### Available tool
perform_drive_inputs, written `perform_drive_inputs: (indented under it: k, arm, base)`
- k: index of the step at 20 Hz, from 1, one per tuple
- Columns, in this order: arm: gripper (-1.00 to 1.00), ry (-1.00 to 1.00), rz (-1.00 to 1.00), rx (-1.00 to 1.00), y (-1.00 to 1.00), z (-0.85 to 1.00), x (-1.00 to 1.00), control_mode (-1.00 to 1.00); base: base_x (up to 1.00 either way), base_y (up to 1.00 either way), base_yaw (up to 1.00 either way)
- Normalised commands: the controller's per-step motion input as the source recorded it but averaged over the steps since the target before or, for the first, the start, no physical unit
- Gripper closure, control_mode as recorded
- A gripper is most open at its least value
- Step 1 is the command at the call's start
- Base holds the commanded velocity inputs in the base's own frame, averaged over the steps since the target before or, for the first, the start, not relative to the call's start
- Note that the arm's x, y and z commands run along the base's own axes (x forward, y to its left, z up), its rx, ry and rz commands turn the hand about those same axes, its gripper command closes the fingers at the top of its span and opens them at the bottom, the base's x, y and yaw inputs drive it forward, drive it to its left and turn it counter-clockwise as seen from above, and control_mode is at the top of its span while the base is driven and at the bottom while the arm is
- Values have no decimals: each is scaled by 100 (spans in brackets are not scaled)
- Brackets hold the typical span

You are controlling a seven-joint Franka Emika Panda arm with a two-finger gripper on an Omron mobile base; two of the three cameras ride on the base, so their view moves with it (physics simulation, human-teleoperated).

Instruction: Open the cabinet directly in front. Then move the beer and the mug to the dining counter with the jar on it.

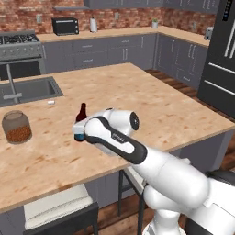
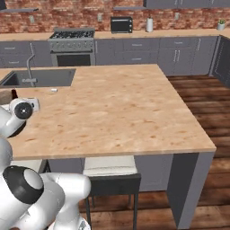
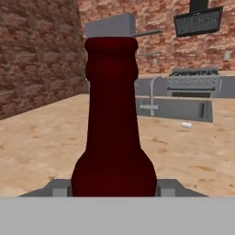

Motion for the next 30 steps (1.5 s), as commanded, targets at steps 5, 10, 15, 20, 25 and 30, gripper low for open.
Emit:
perform_drive_inputs:
  k: [5, 10, 15, 20, 25, 30]
  arm:
    - [100, -9, 0, -24, 39, -43, 3, -100]
    - [100, 6, -1, -18, 44, -21, 9, -100]
    - [100, 0, 0, 1, 0, -9, 0, -100]
    - [100, 0, 0, 26, -21, -37, 5, -100]
    - [100, 4, -5, 7, -4, -16, 72, -100]
    - [100, 2, -2, -1, 2, 0, 26, -100]
  base:
    - [0, 0, 0]
    - [0, 0, 0]
    - [0, 0, 0]
    - [0, 0, 0]
    - [0, 0, 0]
    - [0, 0, 0]
